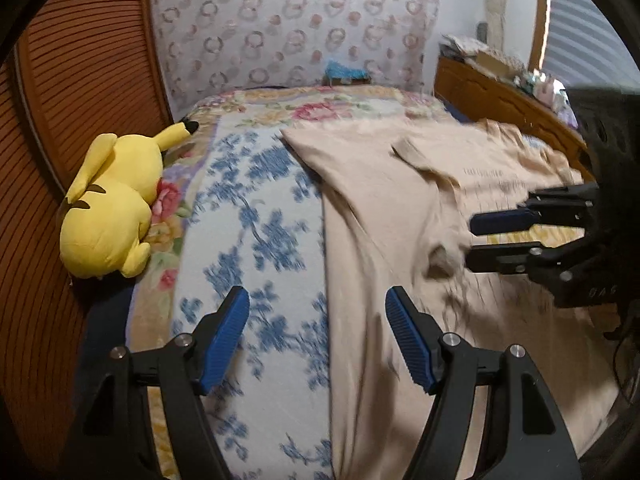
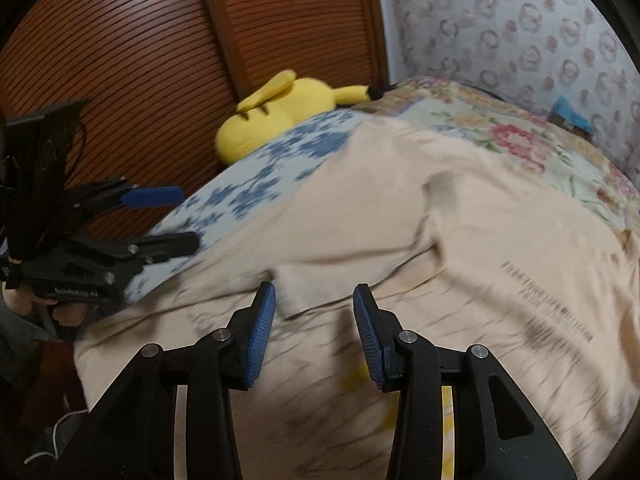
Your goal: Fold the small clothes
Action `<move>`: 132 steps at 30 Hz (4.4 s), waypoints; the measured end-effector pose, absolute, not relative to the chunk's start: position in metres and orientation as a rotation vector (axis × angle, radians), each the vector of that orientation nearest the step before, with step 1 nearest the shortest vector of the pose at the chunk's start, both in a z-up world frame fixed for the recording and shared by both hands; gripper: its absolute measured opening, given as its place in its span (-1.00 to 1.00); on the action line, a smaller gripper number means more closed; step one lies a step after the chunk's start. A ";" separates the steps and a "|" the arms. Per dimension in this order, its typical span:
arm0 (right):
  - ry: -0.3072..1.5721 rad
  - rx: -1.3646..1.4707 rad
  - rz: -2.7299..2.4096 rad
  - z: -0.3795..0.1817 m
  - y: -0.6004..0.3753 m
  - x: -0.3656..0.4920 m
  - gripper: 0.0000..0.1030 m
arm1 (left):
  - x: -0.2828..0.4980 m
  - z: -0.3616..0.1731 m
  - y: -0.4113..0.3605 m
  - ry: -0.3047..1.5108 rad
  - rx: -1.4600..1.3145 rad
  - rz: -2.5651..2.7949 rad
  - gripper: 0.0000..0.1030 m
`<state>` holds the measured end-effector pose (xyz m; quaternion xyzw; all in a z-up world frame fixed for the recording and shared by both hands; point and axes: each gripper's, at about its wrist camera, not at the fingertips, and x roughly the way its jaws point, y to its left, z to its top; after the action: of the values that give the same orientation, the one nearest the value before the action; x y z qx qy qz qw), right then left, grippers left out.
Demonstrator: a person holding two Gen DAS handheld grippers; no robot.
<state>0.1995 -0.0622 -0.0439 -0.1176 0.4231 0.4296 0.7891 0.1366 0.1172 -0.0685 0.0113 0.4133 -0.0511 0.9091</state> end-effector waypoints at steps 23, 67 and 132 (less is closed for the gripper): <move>0.842 -0.271 0.807 -0.021 -0.119 0.181 -0.41 | 0.134 -0.065 0.104 0.840 0.015 -0.107 0.38; 0.907 -0.101 0.151 -0.040 -0.433 0.205 -0.38 | 0.166 -0.083 -0.024 0.885 0.136 -0.301 0.64; 0.752 -0.179 0.537 0.028 -0.249 0.260 -0.38 | 0.133 -0.042 0.007 0.763 0.050 -0.237 0.66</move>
<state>0.2595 -0.2495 0.0282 -0.0863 0.3624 0.2588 0.8912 0.1326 0.0069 -0.0419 0.0242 0.3713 -0.1154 0.9210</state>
